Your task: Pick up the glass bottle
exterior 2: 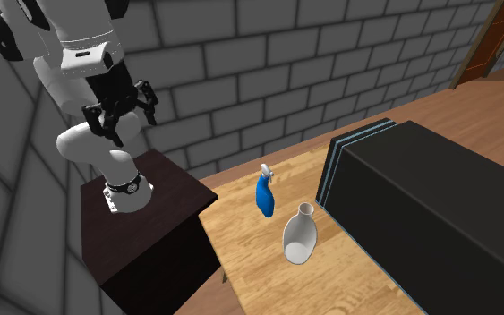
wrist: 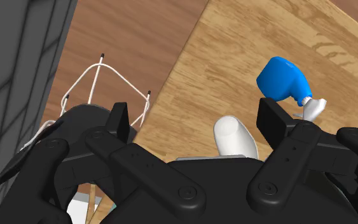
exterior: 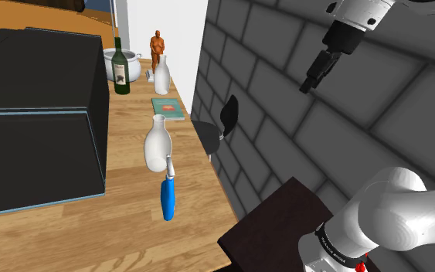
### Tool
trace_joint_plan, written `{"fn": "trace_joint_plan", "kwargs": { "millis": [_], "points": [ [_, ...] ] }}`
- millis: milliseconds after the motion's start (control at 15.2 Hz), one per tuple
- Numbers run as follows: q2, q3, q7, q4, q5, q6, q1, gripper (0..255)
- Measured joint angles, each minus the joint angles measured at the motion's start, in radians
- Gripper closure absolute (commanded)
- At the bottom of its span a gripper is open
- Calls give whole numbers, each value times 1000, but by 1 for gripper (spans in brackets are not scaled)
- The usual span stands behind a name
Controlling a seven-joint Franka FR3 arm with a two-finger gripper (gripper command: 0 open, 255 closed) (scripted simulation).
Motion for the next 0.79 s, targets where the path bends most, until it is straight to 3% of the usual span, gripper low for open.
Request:
{"fn": "trace_joint_plan", "kwargs": {
  "millis": [330, 792],
  "points": [
    [64, 30, 24, -3, 15, 62, 12, 0],
    [288, 109, 91, 48, 42, 225, 41, 0]
  ]
}}
